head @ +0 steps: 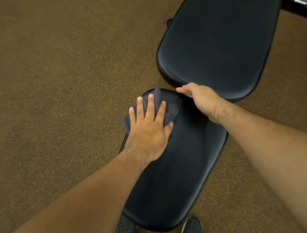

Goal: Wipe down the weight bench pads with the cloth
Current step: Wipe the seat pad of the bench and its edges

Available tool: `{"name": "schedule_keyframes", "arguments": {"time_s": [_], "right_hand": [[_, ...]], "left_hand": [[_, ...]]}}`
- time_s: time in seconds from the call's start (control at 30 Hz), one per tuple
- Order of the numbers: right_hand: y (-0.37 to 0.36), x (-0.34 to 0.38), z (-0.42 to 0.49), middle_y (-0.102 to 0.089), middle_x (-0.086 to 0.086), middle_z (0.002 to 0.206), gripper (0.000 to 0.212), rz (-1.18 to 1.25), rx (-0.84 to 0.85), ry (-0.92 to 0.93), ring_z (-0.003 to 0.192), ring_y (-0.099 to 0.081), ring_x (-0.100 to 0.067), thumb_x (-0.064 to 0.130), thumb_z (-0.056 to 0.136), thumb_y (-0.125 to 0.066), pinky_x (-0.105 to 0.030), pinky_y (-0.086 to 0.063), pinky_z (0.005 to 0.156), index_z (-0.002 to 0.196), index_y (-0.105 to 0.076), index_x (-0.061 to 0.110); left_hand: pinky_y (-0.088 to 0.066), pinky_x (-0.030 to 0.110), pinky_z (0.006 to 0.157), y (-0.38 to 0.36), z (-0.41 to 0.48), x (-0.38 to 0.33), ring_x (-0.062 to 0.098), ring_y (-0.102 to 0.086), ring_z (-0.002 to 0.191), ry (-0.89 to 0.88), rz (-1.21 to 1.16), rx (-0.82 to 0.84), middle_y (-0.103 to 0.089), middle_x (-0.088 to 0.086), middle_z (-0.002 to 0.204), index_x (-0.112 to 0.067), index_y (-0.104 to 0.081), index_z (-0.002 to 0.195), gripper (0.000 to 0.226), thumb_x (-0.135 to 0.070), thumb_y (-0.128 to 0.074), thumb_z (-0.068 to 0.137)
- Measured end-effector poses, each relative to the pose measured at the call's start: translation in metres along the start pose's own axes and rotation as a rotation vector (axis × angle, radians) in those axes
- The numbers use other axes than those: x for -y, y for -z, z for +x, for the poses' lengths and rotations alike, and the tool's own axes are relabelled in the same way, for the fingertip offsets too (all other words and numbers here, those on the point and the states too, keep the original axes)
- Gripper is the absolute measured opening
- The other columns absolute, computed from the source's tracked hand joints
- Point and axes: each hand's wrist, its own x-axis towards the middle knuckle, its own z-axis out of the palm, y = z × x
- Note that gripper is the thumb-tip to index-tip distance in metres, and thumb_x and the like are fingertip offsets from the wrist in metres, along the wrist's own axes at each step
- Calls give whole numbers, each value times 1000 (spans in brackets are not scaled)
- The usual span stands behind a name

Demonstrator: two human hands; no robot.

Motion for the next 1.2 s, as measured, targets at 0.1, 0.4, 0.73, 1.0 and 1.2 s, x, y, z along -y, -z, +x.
{"name": "schedule_keyframes", "arguments": {"time_s": [0.1, 0.4, 0.73, 1.0, 1.2], "right_hand": [[0, -2, -2, -61, 11, 114, 45, -37, -15, -7, 104, -54, -10, 52, 89, -50, -30, -35, 96, 122, -67, 25], [1, -3, -4, -65, 11, 111, 49, 62, 1, 16, 105, -57, -7, 54, 79, -49, -29, -36, 92, 115, -69, 27], [10, -23, -18, -66, 6, 124, 39, 253, -305, 174, 117, -56, -5, 31, 93, -50, -29, -35, 110, 129, -62, 22], [-83, -16, -50, -8, 0, 163, 69, -762, -129, 463, 149, 6, -29, 64, 92, -40, -56, 0, 118, 152, -22, 37], [-100, -36, -52, -21, -1, 161, 50, -899, -231, 494, 148, -6, -34, 49, 102, -31, -53, -7, 118, 149, -35, 31]], "left_hand": [[4, 51, 118, -3, -33, 1, 36, 9, 148, -66, -41, -1, 2, 11, 163, -22, -14, 155, 67, -53, -10, 95], [7, 56, 117, -5, -14, -25, 39, 14, 146, 16, 42, 3, 9, 13, 162, -22, -6, 155, 63, -50, -11, 99], [14, 40, 118, 20, -4, -29, 9, 14, 147, 47, -744, 24, 0, -8, 163, -26, -4, 156, 63, -36, -35, 102], [-41, 16, 91, 52, -3, 32, -1, -55, 95, 498, -1101, -376, -60, -19, 99, -28, -60, 113, 25, -29, -38, 101], [-35, 26, 97, 27, -11, 49, 10, -53, 110, 567, -1039, -106, -62, -9, 116, -22, -65, 123, 38, -38, -38, 101]]}}
